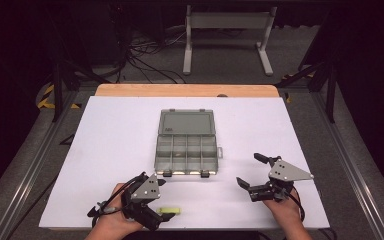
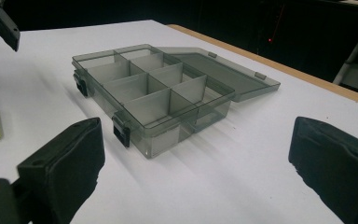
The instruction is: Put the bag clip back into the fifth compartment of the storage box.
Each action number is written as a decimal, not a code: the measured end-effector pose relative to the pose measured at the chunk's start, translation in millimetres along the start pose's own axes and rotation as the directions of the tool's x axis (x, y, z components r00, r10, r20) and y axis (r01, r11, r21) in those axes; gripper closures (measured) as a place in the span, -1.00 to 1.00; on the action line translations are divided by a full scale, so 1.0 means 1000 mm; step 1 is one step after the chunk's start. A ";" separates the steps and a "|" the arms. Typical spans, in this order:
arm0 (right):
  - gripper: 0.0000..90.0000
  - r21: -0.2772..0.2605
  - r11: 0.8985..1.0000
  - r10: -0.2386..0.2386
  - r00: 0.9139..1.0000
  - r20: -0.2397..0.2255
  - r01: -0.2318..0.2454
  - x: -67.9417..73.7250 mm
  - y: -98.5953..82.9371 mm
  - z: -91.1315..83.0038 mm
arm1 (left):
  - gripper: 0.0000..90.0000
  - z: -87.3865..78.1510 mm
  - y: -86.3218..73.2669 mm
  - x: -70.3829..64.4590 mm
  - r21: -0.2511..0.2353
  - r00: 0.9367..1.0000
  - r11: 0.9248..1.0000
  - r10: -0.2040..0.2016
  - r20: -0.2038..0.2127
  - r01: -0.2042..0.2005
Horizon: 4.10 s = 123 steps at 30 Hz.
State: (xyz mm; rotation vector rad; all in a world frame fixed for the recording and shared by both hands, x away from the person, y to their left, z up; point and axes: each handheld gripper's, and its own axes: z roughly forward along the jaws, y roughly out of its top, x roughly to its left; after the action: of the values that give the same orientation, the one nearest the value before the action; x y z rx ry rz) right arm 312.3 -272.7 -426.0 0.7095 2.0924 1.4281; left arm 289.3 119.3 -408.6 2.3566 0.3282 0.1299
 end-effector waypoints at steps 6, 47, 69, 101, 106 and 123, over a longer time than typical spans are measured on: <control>-0.90 0.014 1.000 0.001 1.000 -0.020 -0.001 0.002 0.000 0.002 | -0.82 0.008 -0.001 0.001 0.072 0.999 0.997 0.004 0.047 -0.007; -0.89 0.046 0.999 -0.006 0.999 -0.036 0.008 0.003 -0.001 0.004 | 0.28 0.034 -0.012 0.008 0.217 0.991 0.974 0.037 0.129 -0.065; -0.89 0.054 0.999 0.006 0.999 -0.048 -0.003 0.002 -0.001 0.005 | 0.73 0.027 -0.009 0.007 0.234 0.988 0.968 0.064 0.143 -0.096; -0.89 0.050 0.999 0.010 0.999 -0.038 -0.008 0.000 -0.002 0.002 | 0.73 -0.024 0.043 0.022 0.138 0.999 0.990 0.014 0.034 -0.019; -0.89 0.044 0.999 0.012 0.999 -0.037 -0.010 0.000 -0.002 0.002 | 0.73 -0.028 0.048 0.029 0.135 1.000 0.991 -0.003 0.026 -0.001; -0.89 0.042 0.999 0.014 0.999 -0.030 -0.013 0.000 -0.002 0.001 | 0.73 -0.026 0.054 0.058 0.131 0.989 0.981 -0.135 -0.053 0.141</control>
State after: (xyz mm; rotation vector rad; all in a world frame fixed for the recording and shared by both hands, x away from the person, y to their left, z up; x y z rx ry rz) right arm 313.2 -272.8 -427.8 0.7241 2.1507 1.4146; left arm 351.4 114.9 -352.6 2.4572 0.5352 0.0959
